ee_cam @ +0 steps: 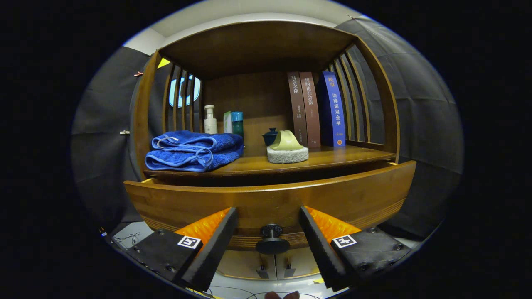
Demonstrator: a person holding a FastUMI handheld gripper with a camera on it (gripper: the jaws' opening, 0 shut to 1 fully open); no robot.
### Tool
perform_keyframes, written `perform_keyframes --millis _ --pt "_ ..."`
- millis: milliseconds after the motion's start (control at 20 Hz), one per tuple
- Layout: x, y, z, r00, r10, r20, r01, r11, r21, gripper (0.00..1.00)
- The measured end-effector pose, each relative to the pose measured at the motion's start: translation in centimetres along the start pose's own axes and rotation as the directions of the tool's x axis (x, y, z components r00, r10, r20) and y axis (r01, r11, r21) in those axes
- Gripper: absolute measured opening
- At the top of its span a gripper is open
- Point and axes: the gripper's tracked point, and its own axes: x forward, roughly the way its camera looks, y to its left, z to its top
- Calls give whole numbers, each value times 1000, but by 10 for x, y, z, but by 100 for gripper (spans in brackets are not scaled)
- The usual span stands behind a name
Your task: Pull open the drawer, take out the items inside it, and place them on the countertop above the cabinet.
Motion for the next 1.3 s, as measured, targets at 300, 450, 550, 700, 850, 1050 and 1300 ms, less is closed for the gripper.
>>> perform_keyframes --millis 300,450,550,700,850,1050,1300 --pt "17 -2 1 1000 1 -9 -1 1000 -2 99" --pt "28 -3 2 1000 1 -20 -1 1000 -5 99" --pt "36 -3 4 1000 1 -28 -1 1000 -2 99" --pt "39 -5 9 1000 -13 -12 13 1000 -12 99" --pt "39 -5 8 1000 -12 -15 12 1000 -6 99" --pt "35 -3 19 1000 -5 -5 5 1000 -16 99" --pt "17 -3 42 1000 1 29 0 999 -36 99"
